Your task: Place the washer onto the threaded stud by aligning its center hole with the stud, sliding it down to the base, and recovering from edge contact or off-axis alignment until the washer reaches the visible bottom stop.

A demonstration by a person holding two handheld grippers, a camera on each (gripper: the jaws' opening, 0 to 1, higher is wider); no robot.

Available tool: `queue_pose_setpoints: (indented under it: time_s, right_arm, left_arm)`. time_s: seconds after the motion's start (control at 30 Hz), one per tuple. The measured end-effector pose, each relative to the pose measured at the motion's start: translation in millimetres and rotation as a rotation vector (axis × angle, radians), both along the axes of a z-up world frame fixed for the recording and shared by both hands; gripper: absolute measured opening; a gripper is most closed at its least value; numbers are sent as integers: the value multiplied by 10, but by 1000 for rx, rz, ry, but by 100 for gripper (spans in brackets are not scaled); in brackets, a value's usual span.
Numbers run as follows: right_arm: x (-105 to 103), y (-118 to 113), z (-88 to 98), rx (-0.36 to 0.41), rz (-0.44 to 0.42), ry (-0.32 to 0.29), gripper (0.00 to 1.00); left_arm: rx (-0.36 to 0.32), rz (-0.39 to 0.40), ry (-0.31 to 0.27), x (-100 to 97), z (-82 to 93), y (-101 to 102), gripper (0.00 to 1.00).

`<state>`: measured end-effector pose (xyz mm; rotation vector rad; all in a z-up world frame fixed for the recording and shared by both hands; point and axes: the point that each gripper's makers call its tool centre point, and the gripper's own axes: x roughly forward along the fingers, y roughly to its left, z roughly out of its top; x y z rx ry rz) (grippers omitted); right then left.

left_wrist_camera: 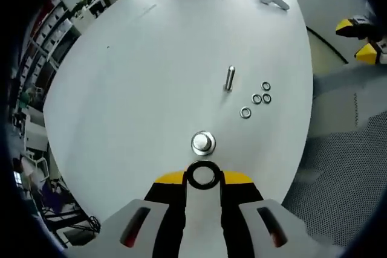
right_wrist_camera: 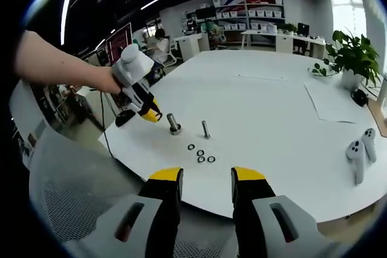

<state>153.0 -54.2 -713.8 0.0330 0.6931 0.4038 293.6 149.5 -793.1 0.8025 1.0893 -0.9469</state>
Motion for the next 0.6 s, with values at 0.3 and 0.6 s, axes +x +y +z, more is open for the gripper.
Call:
queue_pose_setpoints:
  time_s: [0.3,0.6]
  right_arm:
    - [9,-9,3,6,-6,-4,34]
    - [10,-15,-1,7,-11,0,34]
  left_arm:
    - [6,-37,-11,90,17,-162,18]
    - [17,-63,-9,91,10,-274,18]
